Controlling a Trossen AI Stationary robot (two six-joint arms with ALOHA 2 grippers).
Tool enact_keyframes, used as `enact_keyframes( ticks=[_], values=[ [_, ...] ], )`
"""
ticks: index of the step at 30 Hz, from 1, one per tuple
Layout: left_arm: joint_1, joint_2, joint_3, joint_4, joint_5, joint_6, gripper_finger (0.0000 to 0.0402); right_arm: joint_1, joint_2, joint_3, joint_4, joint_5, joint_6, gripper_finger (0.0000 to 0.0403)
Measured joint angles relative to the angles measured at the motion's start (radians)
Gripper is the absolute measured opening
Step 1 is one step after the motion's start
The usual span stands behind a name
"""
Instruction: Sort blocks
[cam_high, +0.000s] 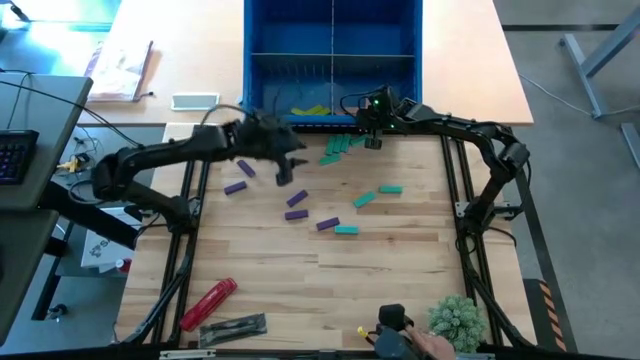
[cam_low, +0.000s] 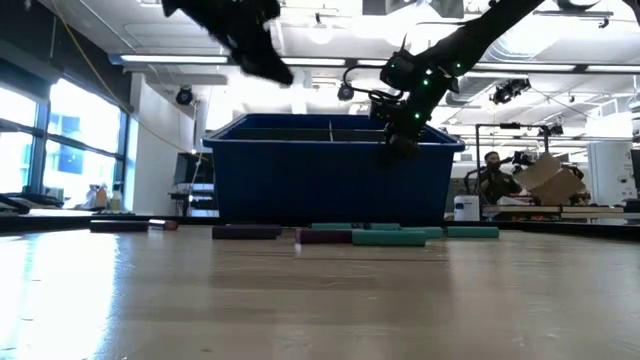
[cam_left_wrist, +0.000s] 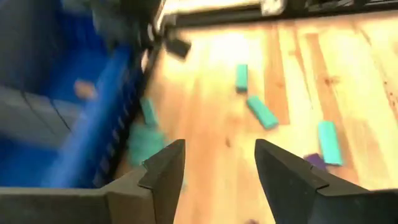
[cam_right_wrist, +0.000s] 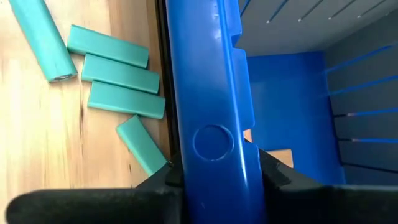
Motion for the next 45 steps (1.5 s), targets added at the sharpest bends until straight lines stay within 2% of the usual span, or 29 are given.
enact_keyframes(
  ticks=[5, 8, 12, 18, 23, 28, 36, 40, 45],
  values=[
    [-0.039, 0.039, -0.162, 0.104, -0.246, -0.241, 0.0163, 0.0, 0.0, 0.0, 0.0, 0.0, -0.002, 0.0071],
    [-0.028, 0.094, -0.251, 0.207, -0.355, -0.378, 0.0155, 0.0, 0.0, 0.0, 0.0, 0.0, -0.002, 0.0071],
    [0.003, 0.161, -0.336, 0.378, -0.454, -0.662, 0.0136, 0.0, 0.0, 0.0, 0.0, 0.0, 0.002, 0.0072],
    [0.064, 0.295, -0.377, 0.524, -0.594, -0.701, 0.01, 0.0, 0.0, 0.0, 0.002, 0.001, 0.005, 0.0072],
    [0.15, 0.406, -0.355, 0.588, -0.603, -0.764, 0.0052, 0.0, 0.0, -0.001, 0.005, 0.002, 0.008, 0.0073],
    [0.21, 0.463, -0.336, 0.577, -0.585, -0.74, 0.0006, 0.003, 0.0, -0.001, 0.005, 0.002, 0.009, 0.0073],
    [0.3, 0.467, -0.321, 0.584, -0.537, -0.802, 0.0001, 0.004, 0.0, -0.001, 0.006, 0.002, 0.01, 0.0073],
    [0.31, 0.486, -0.32, 0.623, -0.555, -0.848, 0.0, 0.005, 0.001, -0.003, 0.011, 0.004, 0.011, 0.0073],
    [0.312, 0.517, -0.319, 0.701, -0.523, -0.84, 0.0, 0.008, 0.001, -0.003, 0.016, 0.006, 0.014, 0.0073]
  ],
)
